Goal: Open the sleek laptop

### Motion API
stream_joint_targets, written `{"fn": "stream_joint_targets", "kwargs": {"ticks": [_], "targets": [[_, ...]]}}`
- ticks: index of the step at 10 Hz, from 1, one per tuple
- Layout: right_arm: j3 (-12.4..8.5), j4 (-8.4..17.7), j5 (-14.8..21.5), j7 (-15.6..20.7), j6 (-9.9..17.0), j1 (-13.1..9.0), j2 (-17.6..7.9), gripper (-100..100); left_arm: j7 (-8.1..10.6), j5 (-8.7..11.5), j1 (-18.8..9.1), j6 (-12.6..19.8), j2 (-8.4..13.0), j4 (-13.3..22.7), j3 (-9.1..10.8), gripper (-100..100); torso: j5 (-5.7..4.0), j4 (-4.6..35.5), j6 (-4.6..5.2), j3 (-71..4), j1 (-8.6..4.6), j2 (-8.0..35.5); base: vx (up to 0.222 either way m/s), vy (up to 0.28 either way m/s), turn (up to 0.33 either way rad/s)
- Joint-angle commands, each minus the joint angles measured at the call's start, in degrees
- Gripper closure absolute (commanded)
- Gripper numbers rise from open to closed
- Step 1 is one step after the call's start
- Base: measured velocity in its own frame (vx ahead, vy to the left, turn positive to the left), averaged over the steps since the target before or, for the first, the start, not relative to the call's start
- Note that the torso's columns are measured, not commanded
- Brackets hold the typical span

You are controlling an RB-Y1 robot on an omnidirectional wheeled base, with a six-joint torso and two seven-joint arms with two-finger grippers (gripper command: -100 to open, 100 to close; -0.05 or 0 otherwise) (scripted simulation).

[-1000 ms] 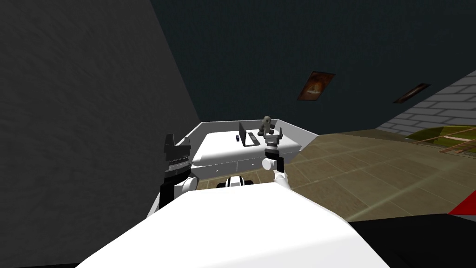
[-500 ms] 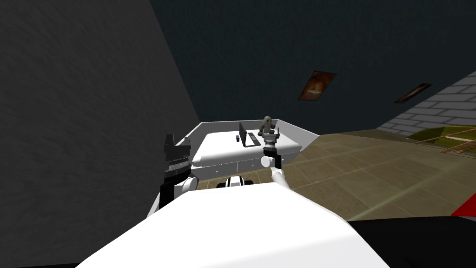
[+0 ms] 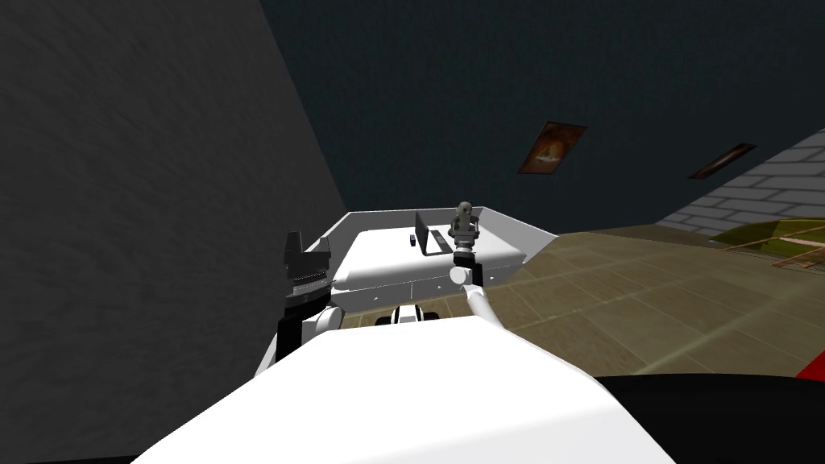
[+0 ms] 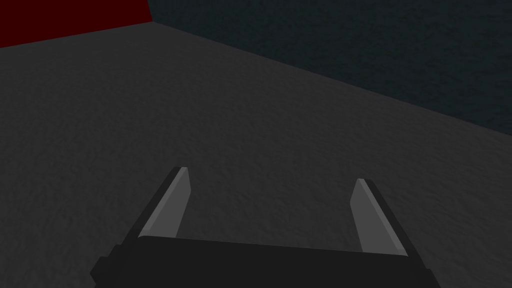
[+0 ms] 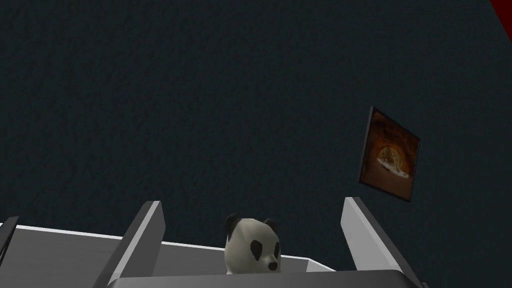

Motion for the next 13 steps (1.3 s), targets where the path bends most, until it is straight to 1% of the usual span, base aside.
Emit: {"fn": "stream_joint_targets", "kwargs": {"ticks": [1, 2, 3, 4, 5, 6, 7, 10, 11, 13], "targets": [[0.38, 2.92, -4.53, -3.68, 1.0, -2.37, -0.04, -100, 0.0, 0.0, 0.0, 0.0, 0.0, 0.0, 0.0, 0, 0.0, 0.0, -0.01, -0.01, 0.01, -0.02, 0.043, 0.004, 0.029], [0.38, 2.92, -5.74, -3.86, 1.0, -2.37, -0.04, -100, 0.0, 0.0, 0.0, 0.0, 0.0, 0.0, 0.0, 0, 0.01, -0.02, -0.01, -0.04, 0.02, -0.07, 0.034, 0.006, 0.017], [0.55, 4.37, -7.8, -5.66, 1.42, -3.38, 0.01, -100, 0.0, 0.0, 0.0, 0.0, 0.0, 0.0, 0.0, 0, 0.0, -0.01, 0.0, -0.02, 0.01, -0.03, 0.032, 0.008, 0.022], [0.55, 4.37, -8.19, -5.66, 1.42, -3.38, 0.01, -100, 0.0, 0.0, 0.0, 0.0, 0.0, 0.0, 0.0, 0, 0.0, -0.01, -0.01, -0.01, 0.01, -0.02, 0.026, 0.006, 0.014], [0.7, 5.79, -10.51, -7.43, 1.86, -4.3, 0.13, -100, 0.0, 0.0, 0.0, 0.0, 0.0, 0.0, 0.0, 0, 0.0, 0.0, 0.0, 0.0, 0.0, 0.01, 0.028, 0.008, 0.023], [0.83, 7.19, -12.1, -9.15, 2.32, -5.14, 0.31, -100, 0.0, 0.0, 0.0, 0.0, 0.0, 0.0, 0.0, 0, 0.0, 0.0, -0.01, 0.0, 0.01, -0.01, 0.044, 0.008, 0.043], [0.83, 7.19, -12.87, -9.15, 2.32, -5.14, 0.31, -100, 0.0, 0.0, 0.0, 0.0, 0.0, 0.0, 0.0, 0, 0.0, -0.02, -0.01, -0.04, 0.01, -0.07, 0.037, 0.006, 0.023], [1.11, 11.18, -18.62, -13.96, 3.7, -7.16, 1.34, -100, 0.0, 0.0, 0.0, 0.0, 0.0, 0.0, 0.0, 0, 0.0, -0.01, -0.01, -0.03, 0.0, -0.05, 0.047, 0.006, 0.045], [1.11, 11.18, -19.2, -13.96, 3.7, -7.16, 1.34, -100, 0.0, 0.0, 0.0, 0.0, 0.0, 0.0, 0.0, 0, 0.0, -0.02, -0.01, -0.05, 0.01, -0.08, 0.043, 0.004, 0.019], [1.22, 13.58, -22.75, -16.79, 4.59, -8.14, 2.49, -100, 0.0, 0.0, 0.0, 0.0, 0.0, 0.0, 0.0, 0, 0.0, 0.01, -0.01, 0.01, 0.0, 0.02, 0.036, 0.007, 0.04]]}}
